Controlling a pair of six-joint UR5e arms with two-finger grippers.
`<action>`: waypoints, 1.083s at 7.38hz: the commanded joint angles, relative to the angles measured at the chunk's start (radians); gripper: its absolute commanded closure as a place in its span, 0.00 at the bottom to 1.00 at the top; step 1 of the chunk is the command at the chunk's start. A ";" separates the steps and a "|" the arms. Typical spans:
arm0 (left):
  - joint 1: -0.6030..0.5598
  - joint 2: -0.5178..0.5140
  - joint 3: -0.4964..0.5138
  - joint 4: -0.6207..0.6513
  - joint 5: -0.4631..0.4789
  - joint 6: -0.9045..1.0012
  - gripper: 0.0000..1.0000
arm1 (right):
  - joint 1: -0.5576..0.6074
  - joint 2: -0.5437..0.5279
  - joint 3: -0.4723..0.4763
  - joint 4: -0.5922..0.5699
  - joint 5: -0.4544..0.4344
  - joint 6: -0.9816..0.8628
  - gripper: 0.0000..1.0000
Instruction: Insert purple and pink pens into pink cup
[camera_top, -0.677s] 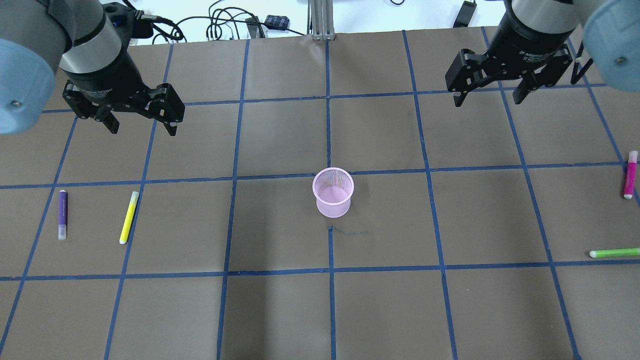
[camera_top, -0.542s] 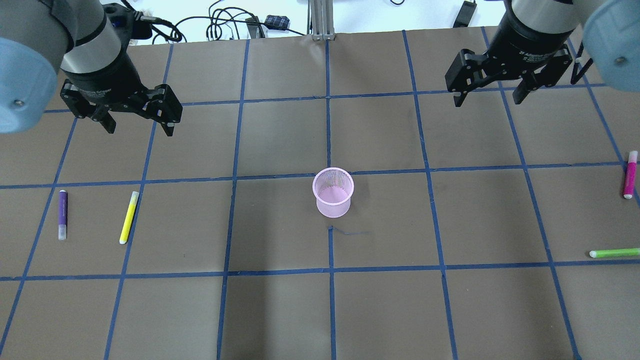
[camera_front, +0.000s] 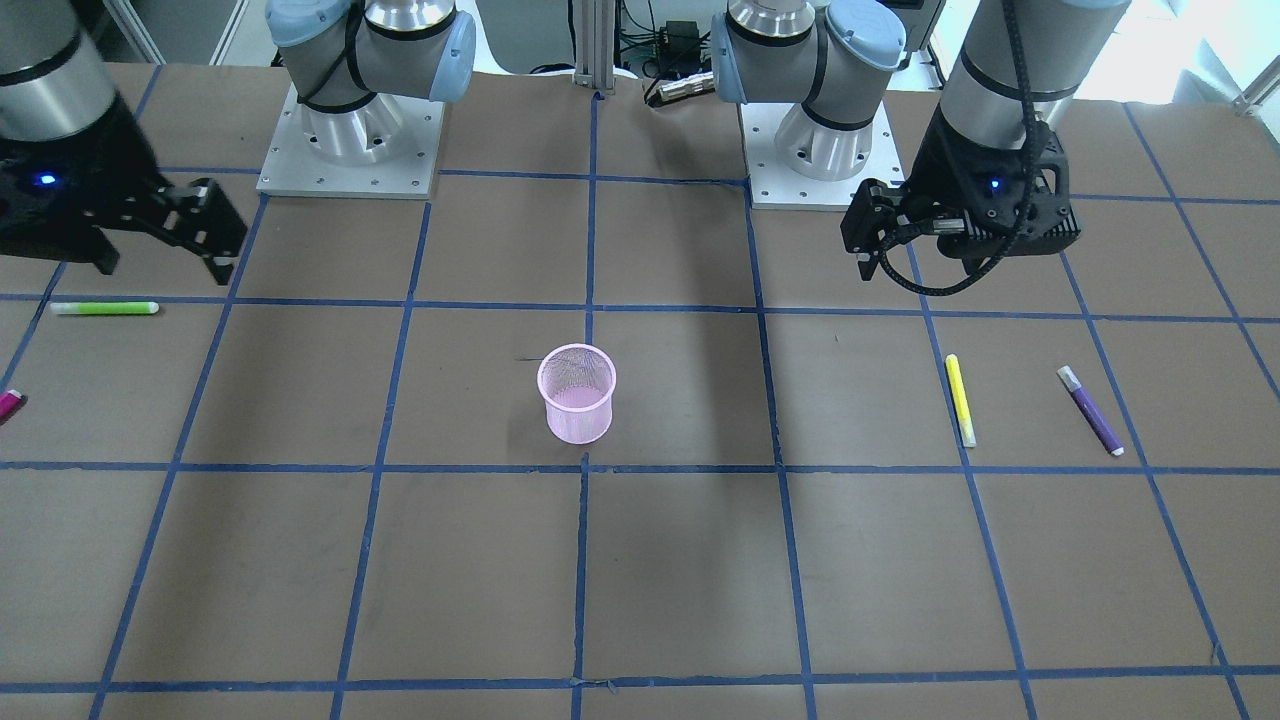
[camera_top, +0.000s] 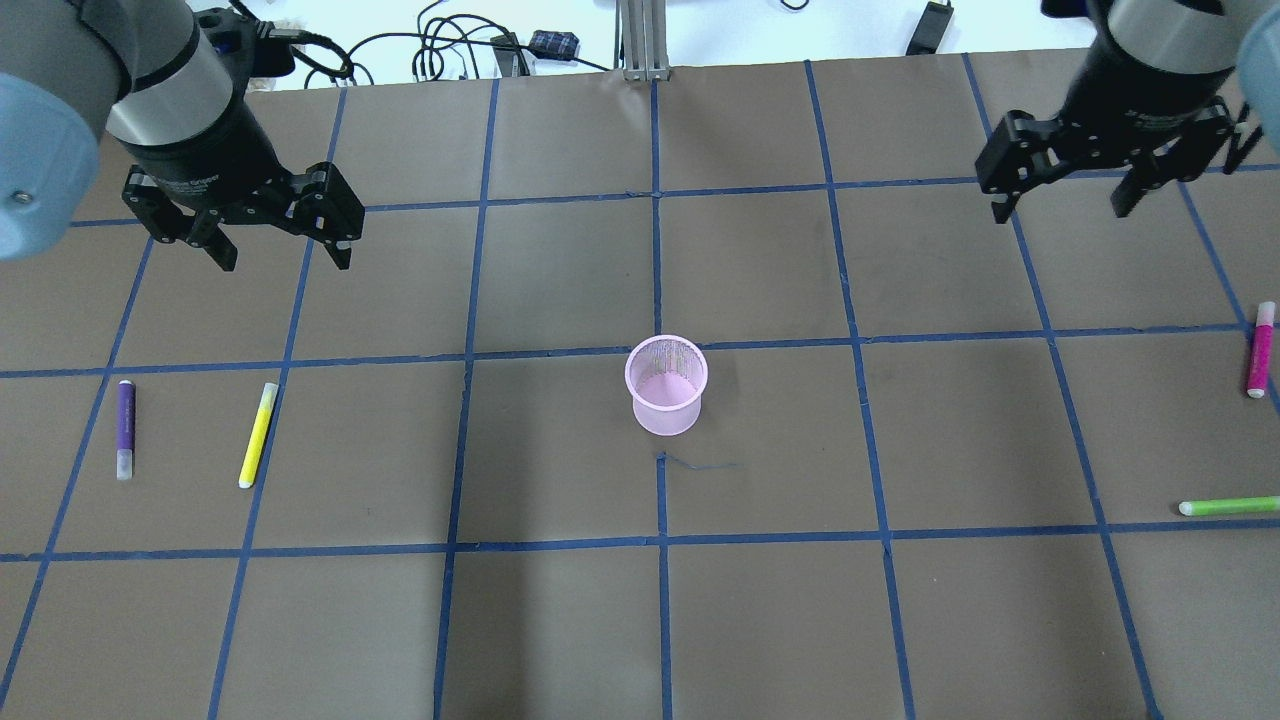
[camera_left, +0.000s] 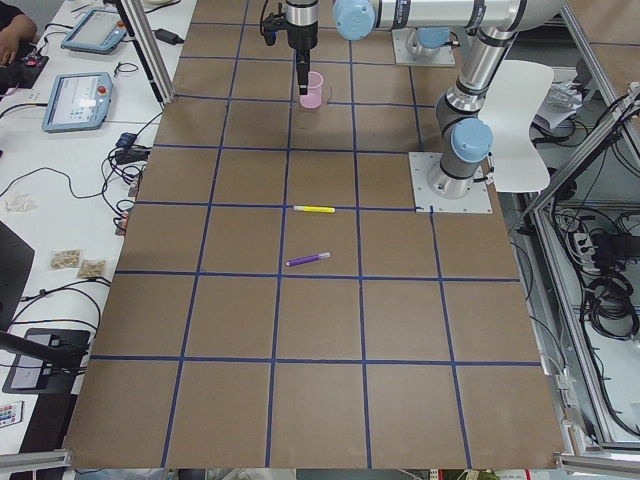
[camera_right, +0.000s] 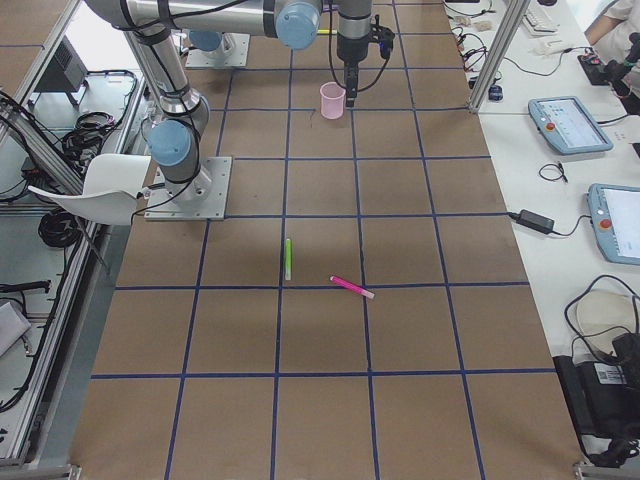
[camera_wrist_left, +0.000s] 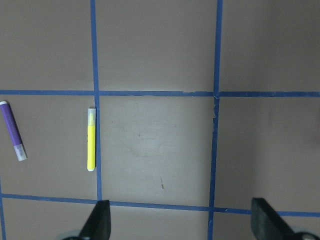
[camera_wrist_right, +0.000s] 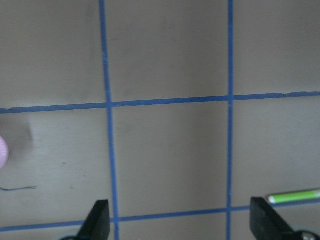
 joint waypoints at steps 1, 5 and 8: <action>0.003 -0.007 0.001 -0.003 -0.009 -0.001 0.00 | -0.340 -0.002 0.160 -0.128 -0.002 -0.187 0.00; 0.148 -0.014 -0.005 -0.001 -0.012 0.013 0.00 | -0.536 0.246 0.280 -0.497 0.033 -0.271 0.00; 0.414 -0.105 -0.017 0.060 -0.010 0.048 0.00 | -0.585 0.439 0.165 -0.573 0.045 -0.280 0.00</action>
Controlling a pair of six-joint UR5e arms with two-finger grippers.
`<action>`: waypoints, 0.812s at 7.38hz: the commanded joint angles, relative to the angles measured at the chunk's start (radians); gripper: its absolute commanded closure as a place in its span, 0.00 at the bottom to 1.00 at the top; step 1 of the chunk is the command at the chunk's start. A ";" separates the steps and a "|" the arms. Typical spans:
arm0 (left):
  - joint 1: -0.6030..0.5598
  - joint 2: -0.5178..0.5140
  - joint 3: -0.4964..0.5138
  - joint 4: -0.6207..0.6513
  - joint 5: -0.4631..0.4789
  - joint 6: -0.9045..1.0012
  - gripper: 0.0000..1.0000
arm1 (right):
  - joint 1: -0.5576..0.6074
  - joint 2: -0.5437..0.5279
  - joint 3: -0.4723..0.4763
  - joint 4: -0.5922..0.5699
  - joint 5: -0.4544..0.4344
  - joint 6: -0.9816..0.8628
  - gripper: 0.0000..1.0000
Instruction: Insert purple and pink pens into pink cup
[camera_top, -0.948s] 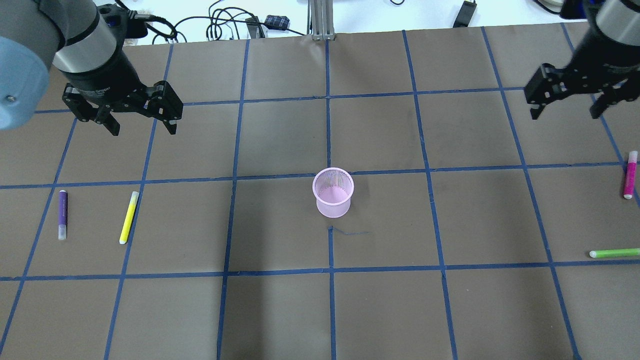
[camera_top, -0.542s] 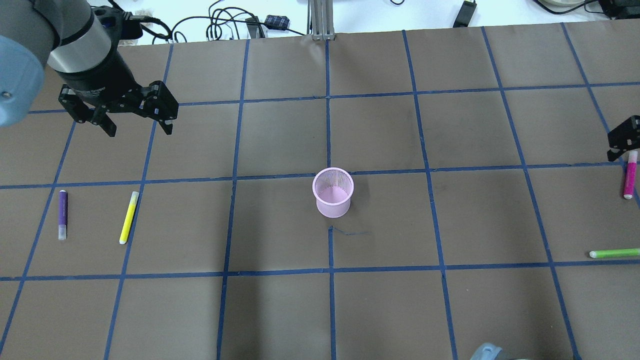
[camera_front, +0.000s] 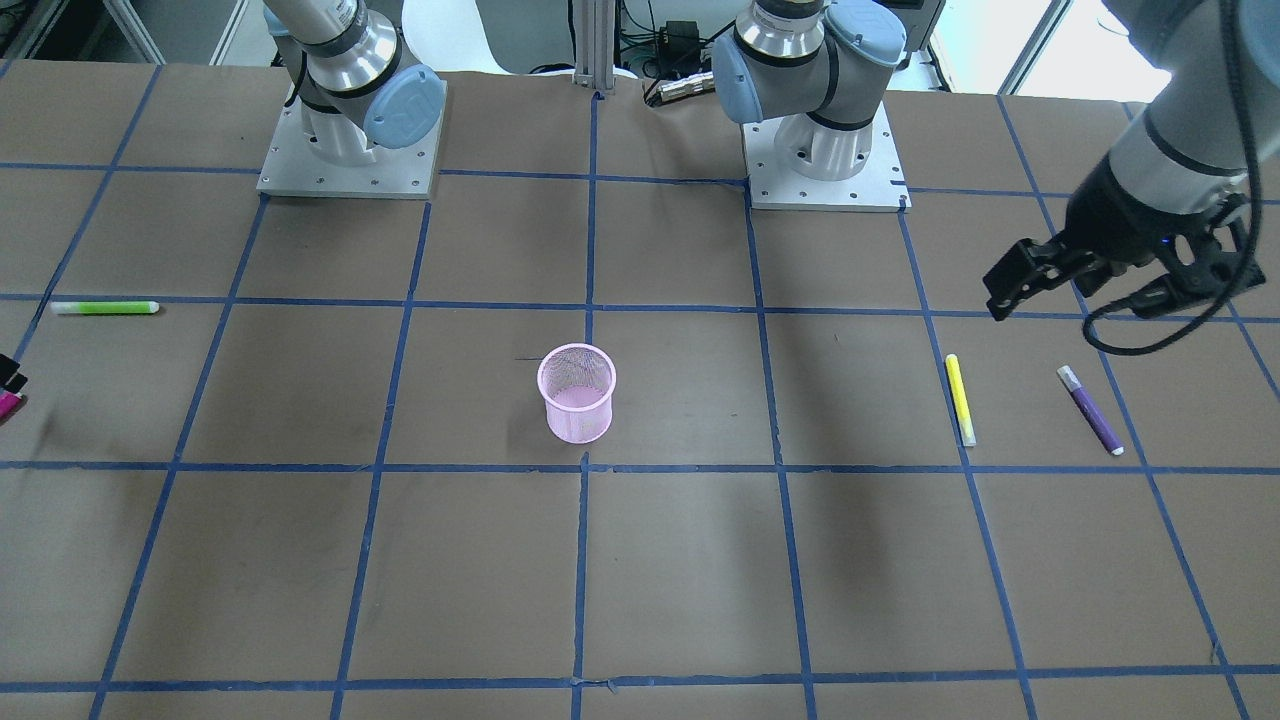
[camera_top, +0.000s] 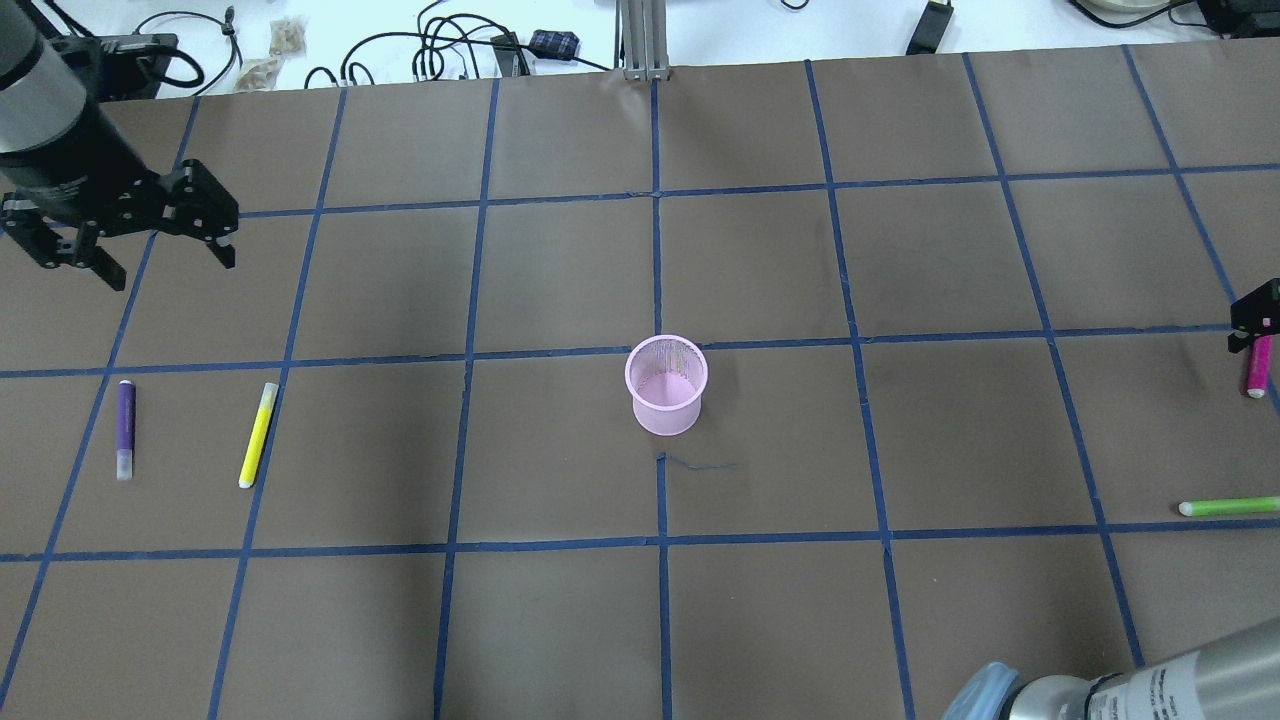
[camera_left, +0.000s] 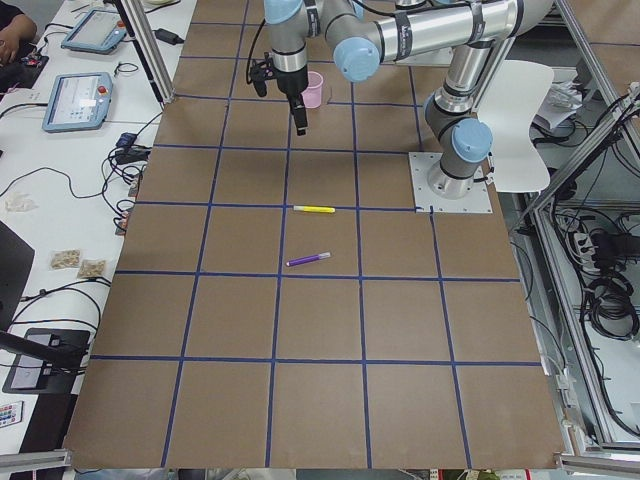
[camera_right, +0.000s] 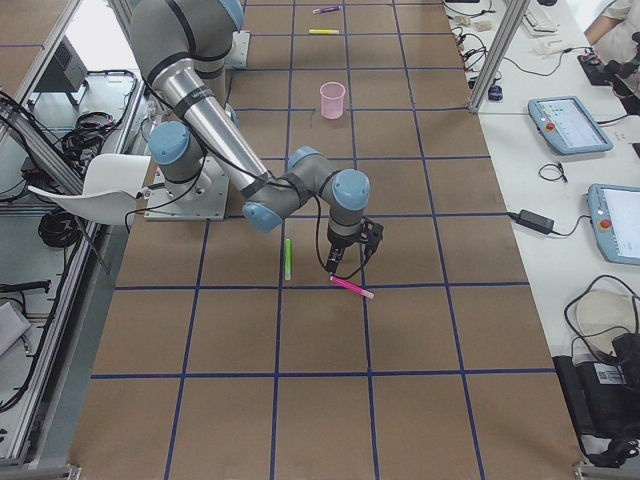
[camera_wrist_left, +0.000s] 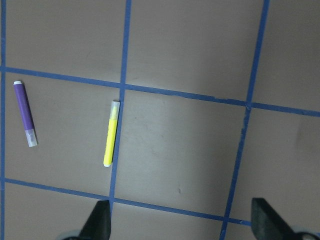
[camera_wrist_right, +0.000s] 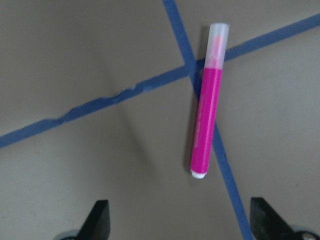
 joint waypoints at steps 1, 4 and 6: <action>0.146 -0.086 -0.015 0.103 0.005 0.064 0.00 | -0.023 0.095 -0.040 -0.020 0.008 -0.002 0.02; 0.268 -0.192 -0.047 0.238 0.008 0.181 0.00 | -0.023 0.124 -0.044 -0.025 -0.002 -0.006 0.14; 0.293 -0.248 -0.070 0.305 0.007 0.201 0.00 | -0.023 0.138 -0.044 -0.025 -0.005 -0.007 0.23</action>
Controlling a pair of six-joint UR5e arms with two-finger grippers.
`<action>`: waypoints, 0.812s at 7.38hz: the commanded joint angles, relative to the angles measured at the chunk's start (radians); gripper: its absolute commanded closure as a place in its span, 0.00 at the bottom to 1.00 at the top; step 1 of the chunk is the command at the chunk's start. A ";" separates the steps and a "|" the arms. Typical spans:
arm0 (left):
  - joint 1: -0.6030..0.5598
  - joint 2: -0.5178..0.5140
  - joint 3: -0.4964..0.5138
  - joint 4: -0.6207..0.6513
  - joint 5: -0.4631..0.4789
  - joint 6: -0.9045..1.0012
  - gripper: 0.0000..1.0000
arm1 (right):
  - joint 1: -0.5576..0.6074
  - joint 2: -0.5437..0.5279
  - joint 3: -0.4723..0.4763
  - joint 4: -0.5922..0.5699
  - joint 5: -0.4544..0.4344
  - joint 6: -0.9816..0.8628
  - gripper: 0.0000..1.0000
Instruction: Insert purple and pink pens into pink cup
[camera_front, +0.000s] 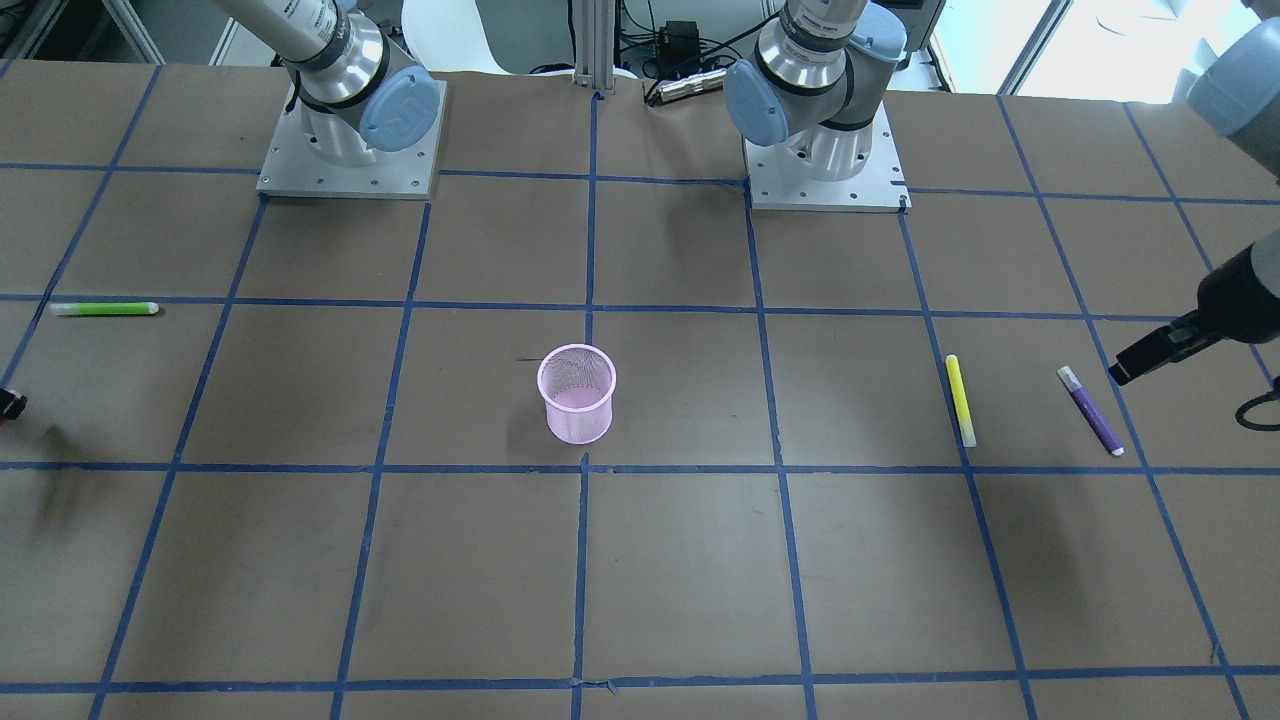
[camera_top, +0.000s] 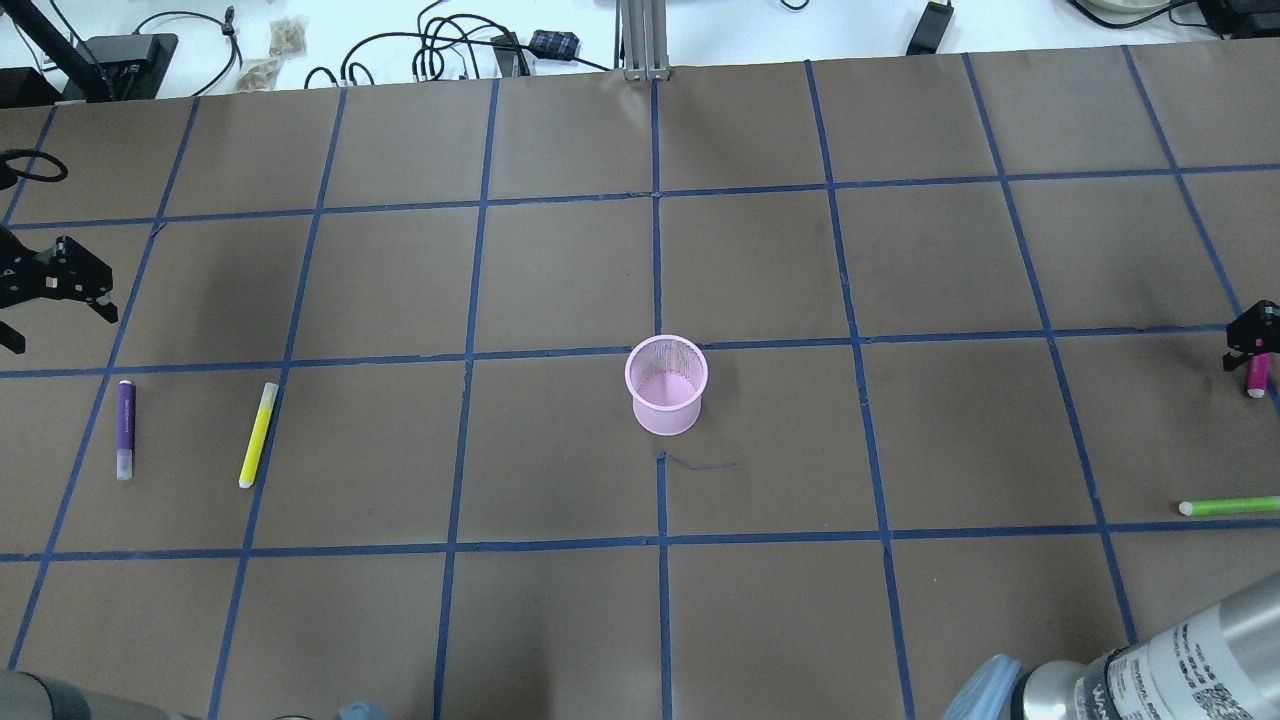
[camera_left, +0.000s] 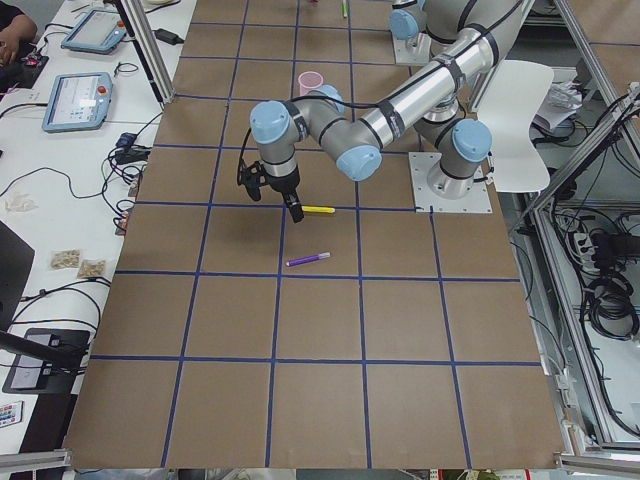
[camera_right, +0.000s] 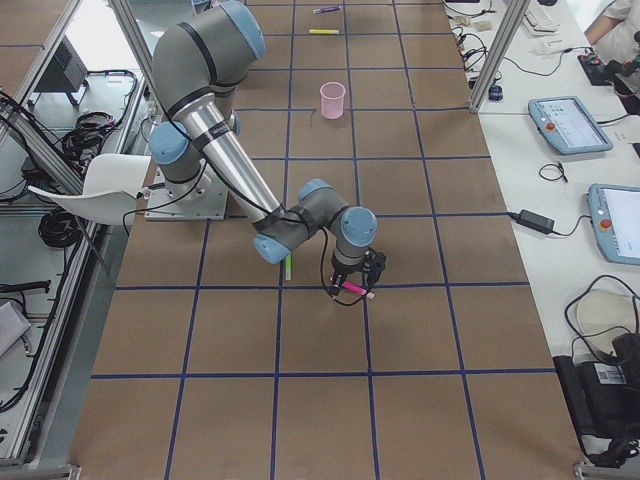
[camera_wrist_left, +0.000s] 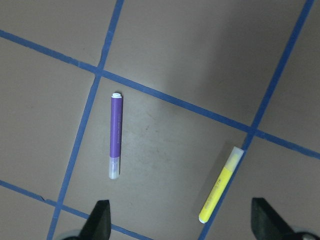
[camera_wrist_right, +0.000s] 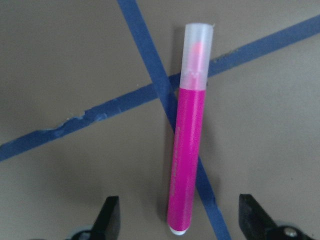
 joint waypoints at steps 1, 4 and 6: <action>0.018 -0.069 -0.021 0.108 0.003 0.042 0.00 | 0.000 0.009 -0.003 -0.002 -0.002 -0.003 0.34; 0.073 -0.153 -0.027 0.157 -0.003 0.047 0.00 | 0.001 0.014 -0.003 -0.011 -0.004 -0.023 0.61; 0.075 -0.200 -0.027 0.203 -0.004 0.045 0.00 | 0.000 0.019 -0.003 -0.002 -0.004 -0.023 0.91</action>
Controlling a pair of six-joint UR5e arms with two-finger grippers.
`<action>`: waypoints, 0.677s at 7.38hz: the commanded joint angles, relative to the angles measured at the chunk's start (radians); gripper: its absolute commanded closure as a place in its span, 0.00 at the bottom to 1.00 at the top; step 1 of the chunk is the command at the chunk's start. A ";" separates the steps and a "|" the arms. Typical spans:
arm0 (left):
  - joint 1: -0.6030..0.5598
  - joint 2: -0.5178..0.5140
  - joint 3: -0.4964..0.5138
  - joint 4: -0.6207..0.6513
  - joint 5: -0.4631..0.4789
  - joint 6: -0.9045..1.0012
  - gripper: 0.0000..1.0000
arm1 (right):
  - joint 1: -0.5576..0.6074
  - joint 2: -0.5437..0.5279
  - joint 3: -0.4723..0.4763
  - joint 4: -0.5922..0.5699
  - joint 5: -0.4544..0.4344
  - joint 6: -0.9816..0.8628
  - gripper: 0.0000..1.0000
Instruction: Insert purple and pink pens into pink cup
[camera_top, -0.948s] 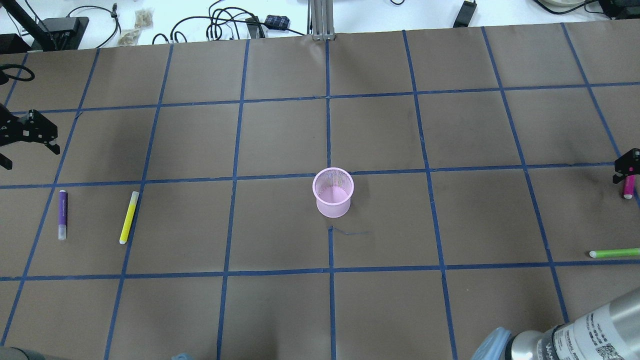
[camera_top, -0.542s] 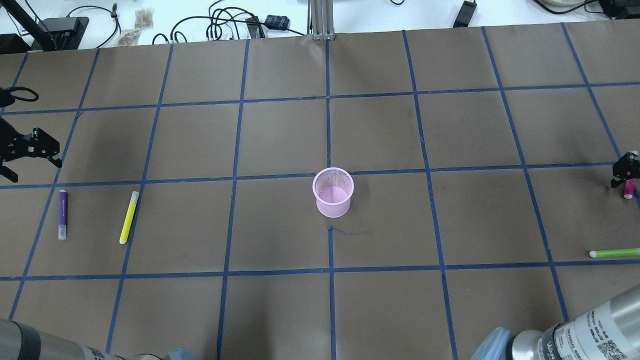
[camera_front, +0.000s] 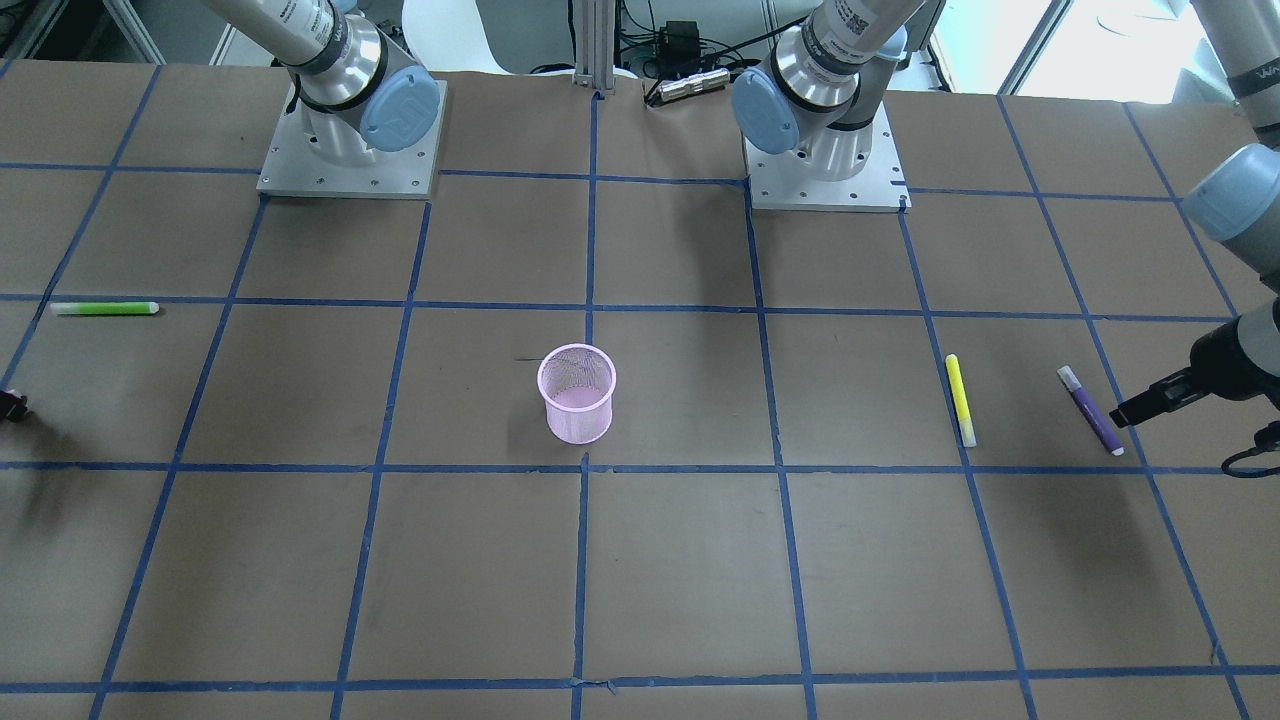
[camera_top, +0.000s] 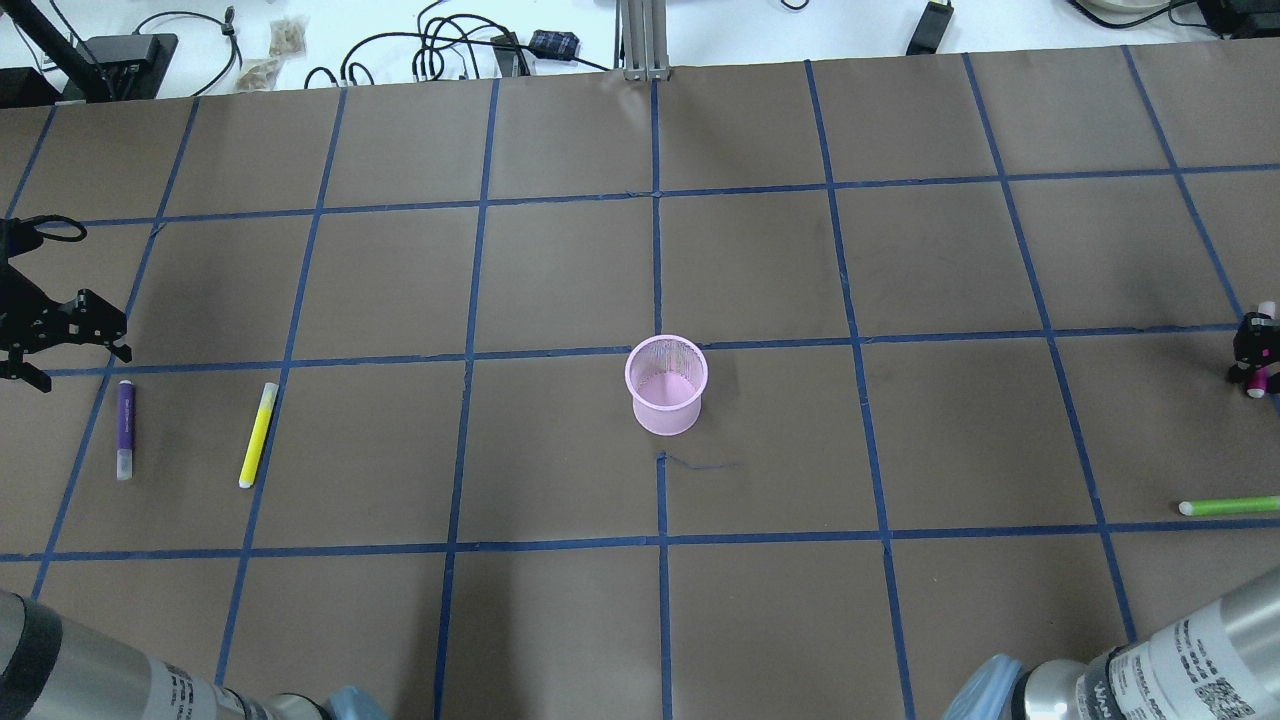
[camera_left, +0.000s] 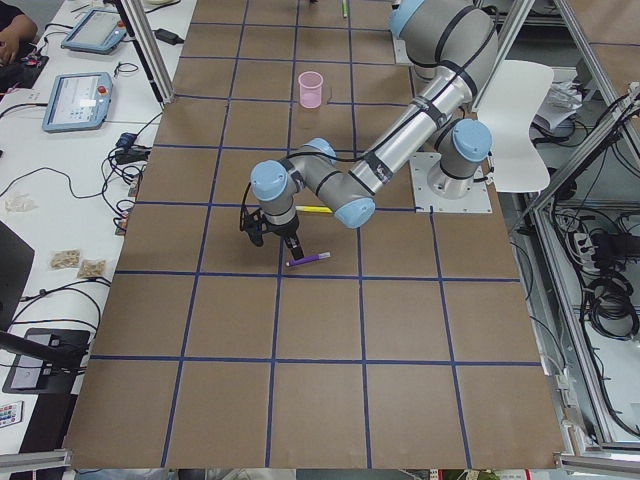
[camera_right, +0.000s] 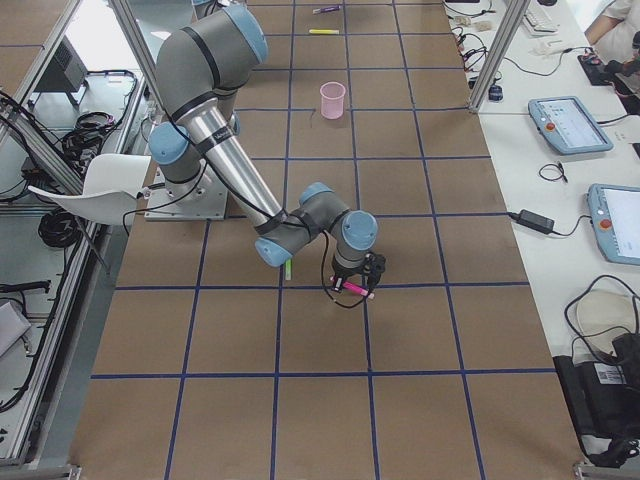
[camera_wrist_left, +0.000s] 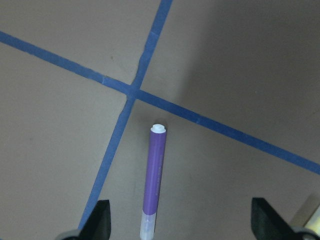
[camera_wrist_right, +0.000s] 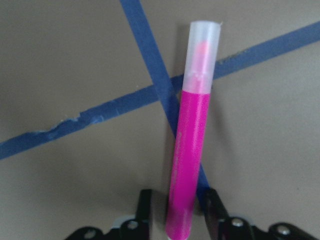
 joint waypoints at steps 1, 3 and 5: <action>0.004 -0.054 0.001 0.041 0.001 -0.012 0.00 | 0.000 -0.008 -0.003 0.017 -0.016 0.004 1.00; 0.004 -0.076 0.001 0.041 -0.001 0.001 0.08 | 0.012 -0.060 -0.010 0.064 -0.020 0.010 1.00; 0.004 -0.088 0.001 0.041 -0.001 0.001 0.22 | 0.100 -0.158 -0.006 0.205 0.083 0.077 1.00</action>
